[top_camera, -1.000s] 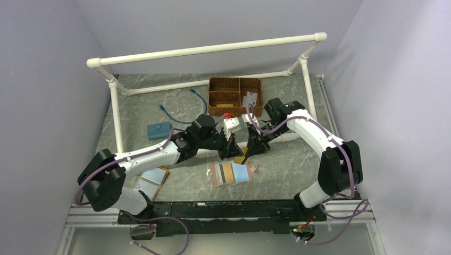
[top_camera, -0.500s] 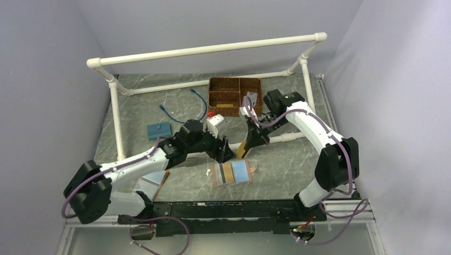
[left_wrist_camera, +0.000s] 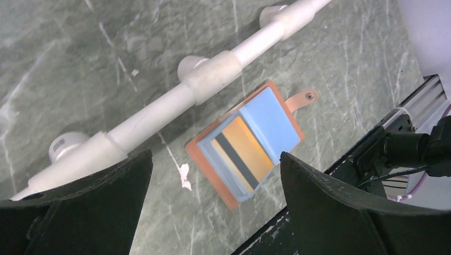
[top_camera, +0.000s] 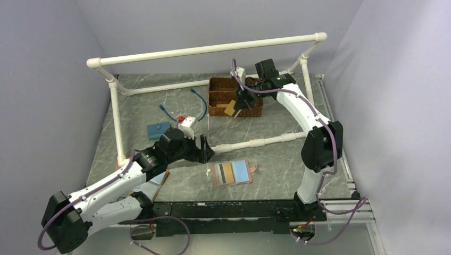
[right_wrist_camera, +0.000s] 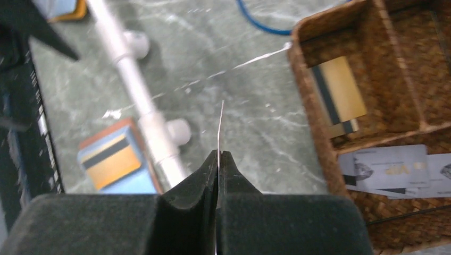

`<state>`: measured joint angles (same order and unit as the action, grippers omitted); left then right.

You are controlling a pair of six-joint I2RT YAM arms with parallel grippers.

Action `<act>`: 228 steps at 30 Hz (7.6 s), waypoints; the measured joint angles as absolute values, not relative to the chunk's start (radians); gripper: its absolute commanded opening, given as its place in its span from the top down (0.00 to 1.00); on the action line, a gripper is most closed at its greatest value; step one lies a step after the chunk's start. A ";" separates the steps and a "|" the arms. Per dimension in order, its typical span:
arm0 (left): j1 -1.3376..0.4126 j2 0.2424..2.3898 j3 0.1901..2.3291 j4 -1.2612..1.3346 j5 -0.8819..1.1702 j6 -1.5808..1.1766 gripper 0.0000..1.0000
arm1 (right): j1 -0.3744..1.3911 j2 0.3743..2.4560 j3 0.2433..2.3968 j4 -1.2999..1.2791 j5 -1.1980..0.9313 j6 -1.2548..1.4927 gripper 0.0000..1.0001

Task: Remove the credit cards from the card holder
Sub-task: Place the credit card in the storage box, then remove the credit card from the card holder.

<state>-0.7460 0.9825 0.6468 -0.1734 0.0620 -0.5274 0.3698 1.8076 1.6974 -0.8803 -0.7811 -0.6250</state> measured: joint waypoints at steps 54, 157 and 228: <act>-0.739 0.760 0.476 -0.141 0.088 -0.747 0.00 | 0.504 1.670 1.381 -0.186 -0.045 -0.070 0.59; -0.842 1.435 0.327 0.654 0.314 -1.165 0.61 | 0.774 1.580 0.837 -0.487 -0.503 -0.879 1.00; -0.915 1.026 0.232 0.542 0.203 -0.695 1.00 | 0.634 1.571 0.937 -0.651 -1.059 -0.764 0.44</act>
